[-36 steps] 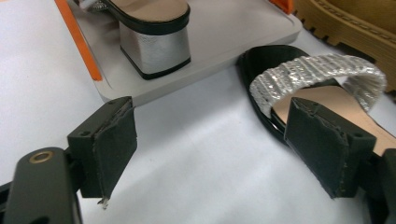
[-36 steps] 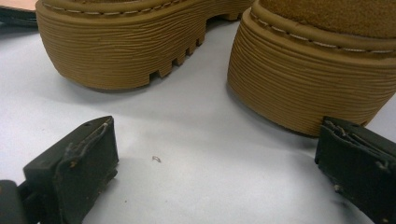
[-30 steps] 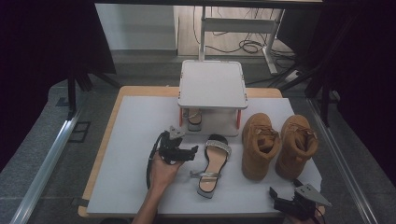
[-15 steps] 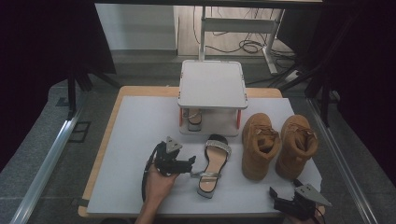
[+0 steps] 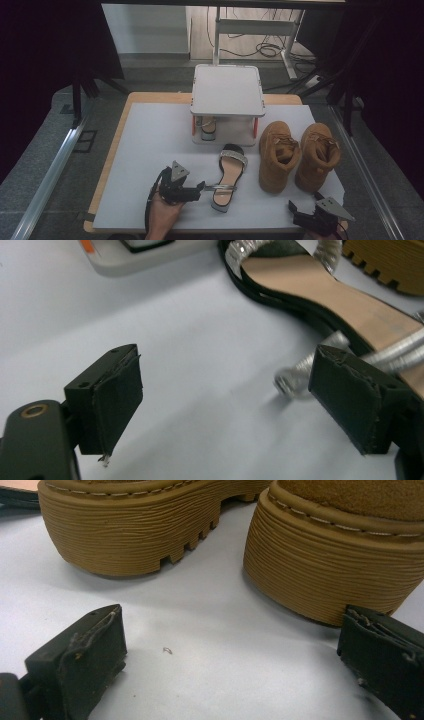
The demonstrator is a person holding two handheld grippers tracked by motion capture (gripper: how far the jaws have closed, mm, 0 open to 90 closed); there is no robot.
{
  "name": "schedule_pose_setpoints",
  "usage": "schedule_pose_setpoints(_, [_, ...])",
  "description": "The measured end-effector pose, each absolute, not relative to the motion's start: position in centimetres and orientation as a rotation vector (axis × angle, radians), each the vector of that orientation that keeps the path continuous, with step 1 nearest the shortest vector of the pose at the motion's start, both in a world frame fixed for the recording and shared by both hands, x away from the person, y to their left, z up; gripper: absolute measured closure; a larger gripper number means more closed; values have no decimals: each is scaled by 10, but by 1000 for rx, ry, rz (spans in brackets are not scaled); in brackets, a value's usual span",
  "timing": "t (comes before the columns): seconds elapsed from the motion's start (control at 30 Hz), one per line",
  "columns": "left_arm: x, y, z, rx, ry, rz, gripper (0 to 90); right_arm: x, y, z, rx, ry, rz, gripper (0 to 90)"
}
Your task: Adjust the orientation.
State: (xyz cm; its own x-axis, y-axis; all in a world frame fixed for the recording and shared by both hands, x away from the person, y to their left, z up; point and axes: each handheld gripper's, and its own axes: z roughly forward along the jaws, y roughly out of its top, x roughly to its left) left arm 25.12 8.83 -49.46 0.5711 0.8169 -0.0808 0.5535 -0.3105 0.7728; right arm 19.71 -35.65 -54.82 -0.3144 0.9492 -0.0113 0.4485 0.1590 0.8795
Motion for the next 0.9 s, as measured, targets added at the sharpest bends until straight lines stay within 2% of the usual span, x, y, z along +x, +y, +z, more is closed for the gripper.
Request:
schedule_pose_setpoints(0.63, [211,78,-509,2005,1100,322,156,197,-356,-548,1327,1849,1092,0])
schedule_pose_setpoints(0.9, [198,59,-512,2019,1071,295,157,197,-356,-548,1326,1849,1092,0])
